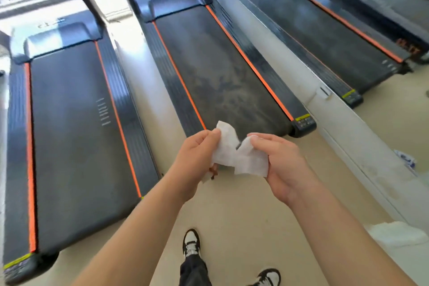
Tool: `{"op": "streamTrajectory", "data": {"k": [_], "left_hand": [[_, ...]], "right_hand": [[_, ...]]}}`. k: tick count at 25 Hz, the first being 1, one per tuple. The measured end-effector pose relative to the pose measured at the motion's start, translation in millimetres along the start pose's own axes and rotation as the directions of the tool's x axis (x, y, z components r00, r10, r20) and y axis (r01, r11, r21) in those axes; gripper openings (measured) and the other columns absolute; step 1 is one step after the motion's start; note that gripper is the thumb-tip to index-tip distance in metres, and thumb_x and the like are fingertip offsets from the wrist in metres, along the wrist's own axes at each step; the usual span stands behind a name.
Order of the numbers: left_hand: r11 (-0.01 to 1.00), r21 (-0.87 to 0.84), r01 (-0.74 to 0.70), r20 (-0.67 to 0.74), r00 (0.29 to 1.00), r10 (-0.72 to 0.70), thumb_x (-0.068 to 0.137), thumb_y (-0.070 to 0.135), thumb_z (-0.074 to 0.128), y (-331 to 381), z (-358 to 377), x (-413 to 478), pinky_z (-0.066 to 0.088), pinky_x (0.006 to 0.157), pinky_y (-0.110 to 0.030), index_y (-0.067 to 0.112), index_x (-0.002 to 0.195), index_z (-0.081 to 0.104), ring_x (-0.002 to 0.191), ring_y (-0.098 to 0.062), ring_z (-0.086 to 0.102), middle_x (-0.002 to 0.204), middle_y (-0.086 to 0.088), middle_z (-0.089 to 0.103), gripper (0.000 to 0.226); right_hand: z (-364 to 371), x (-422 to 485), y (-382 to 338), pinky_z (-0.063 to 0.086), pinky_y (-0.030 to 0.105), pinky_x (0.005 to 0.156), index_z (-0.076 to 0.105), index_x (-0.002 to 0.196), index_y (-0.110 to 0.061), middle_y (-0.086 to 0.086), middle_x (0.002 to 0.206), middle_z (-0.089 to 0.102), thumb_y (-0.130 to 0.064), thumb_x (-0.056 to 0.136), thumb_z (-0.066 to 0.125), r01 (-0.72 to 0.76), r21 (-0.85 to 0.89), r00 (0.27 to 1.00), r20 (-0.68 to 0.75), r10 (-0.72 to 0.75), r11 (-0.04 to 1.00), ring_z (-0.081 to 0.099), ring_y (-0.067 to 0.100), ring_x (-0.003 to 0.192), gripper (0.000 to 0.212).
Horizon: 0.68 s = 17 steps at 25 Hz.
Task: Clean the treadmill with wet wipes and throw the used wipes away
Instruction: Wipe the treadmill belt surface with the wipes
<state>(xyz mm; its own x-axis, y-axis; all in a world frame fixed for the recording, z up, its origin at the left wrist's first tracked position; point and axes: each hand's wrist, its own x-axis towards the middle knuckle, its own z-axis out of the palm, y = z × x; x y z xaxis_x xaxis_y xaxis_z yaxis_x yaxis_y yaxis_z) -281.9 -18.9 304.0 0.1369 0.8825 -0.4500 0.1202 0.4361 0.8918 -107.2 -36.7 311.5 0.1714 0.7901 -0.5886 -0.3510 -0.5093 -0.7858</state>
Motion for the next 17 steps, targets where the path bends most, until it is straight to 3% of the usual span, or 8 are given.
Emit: {"op": "streamTrajectory", "data": {"k": [4, 9, 11, 13, 15, 17], "left_hand": [[1.000, -0.008, 0.004, -0.053, 0.999, -0.004, 0.105, 0.044, 0.047, 28, -77, 14, 0.035, 0.054, -0.030, -0.005, 0.109, 0.058, 0.055, -0.021, 0.049, 0.069, -0.005, 0.061, 0.051], [0.998, -0.048, -0.040, 0.078, 0.996, 0.043, 0.103, 0.049, 0.051, 55, -116, 37, 0.032, 0.053, -0.031, -0.005, 0.106, 0.051, 0.051, -0.021, 0.045, 0.078, -0.012, 0.061, 0.055], [0.997, -0.066, -0.030, 0.149, 0.988, 0.039, 0.103, 0.050, 0.052, 64, -115, 55, 0.031, 0.056, -0.033, -0.003, 0.105, 0.052, 0.051, -0.021, 0.044, 0.081, -0.015, 0.060, 0.053], [0.997, -0.062, -0.043, 0.204, 0.977, 0.055, 0.103, 0.046, 0.055, 75, -109, 75, 0.035, 0.057, -0.034, 0.001, 0.097, 0.057, 0.052, -0.021, 0.043, 0.081, -0.017, 0.058, 0.046], [0.998, -0.034, -0.045, 0.254, 0.966, 0.052, 0.102, 0.045, 0.057, 90, -101, 95, 0.038, 0.055, -0.033, 0.009, 0.089, 0.061, 0.055, -0.023, 0.044, 0.080, -0.017, 0.058, 0.038], [0.998, 0.036, -0.051, 0.259, 0.965, 0.040, 0.099, 0.047, 0.060, 102, -95, 118, 0.040, 0.058, -0.036, 0.011, 0.087, 0.064, 0.057, -0.023, 0.045, 0.080, -0.015, 0.060, 0.039]], "right_hand": [[82, 6, -14, 0.058, 0.043, 0.085, 0.067, 0.108, -0.005, 0.016, 0.101, 0.077, -0.004, 0.094, 0.059, 0.019, 0.043, 1.000, 0.008, -0.020, 0.999, 0.073, 0.029, 0.091, 0.017], [131, 21, -25, 0.057, 0.050, 0.095, 0.068, 0.107, -0.013, 0.009, 0.094, 0.079, -0.007, 0.091, 0.064, 0.072, 0.005, 0.996, -0.048, -0.072, 0.997, 0.074, 0.030, 0.102, 0.018], [134, 36, -34, 0.060, 0.045, 0.088, 0.069, 0.109, -0.015, 0.006, 0.095, 0.079, -0.011, 0.093, 0.064, 0.072, 0.000, 0.996, -0.055, -0.072, 0.997, 0.076, 0.025, 0.097, 0.017], [137, 53, -42, 0.059, 0.040, 0.082, 0.071, 0.113, -0.015, 0.008, 0.104, 0.078, -0.026, 0.097, 0.064, 0.046, 0.010, 0.998, 0.031, -0.046, 0.999, 0.075, 0.024, 0.095, 0.021], [134, 72, -53, 0.055, 0.048, 0.089, 0.070, 0.120, -0.012, 0.015, 0.114, 0.075, -0.037, 0.100, 0.060, -0.014, 0.015, 0.987, 0.161, 0.012, 1.000, 0.072, 0.034, 0.106, 0.034], [128, 93, -66, 0.052, 0.053, 0.097, 0.068, 0.124, -0.008, 0.018, 0.117, 0.073, -0.036, 0.102, 0.058, -0.004, -0.010, 0.969, 0.246, 0.006, 1.000, 0.068, 0.039, 0.113, 0.037]]}}
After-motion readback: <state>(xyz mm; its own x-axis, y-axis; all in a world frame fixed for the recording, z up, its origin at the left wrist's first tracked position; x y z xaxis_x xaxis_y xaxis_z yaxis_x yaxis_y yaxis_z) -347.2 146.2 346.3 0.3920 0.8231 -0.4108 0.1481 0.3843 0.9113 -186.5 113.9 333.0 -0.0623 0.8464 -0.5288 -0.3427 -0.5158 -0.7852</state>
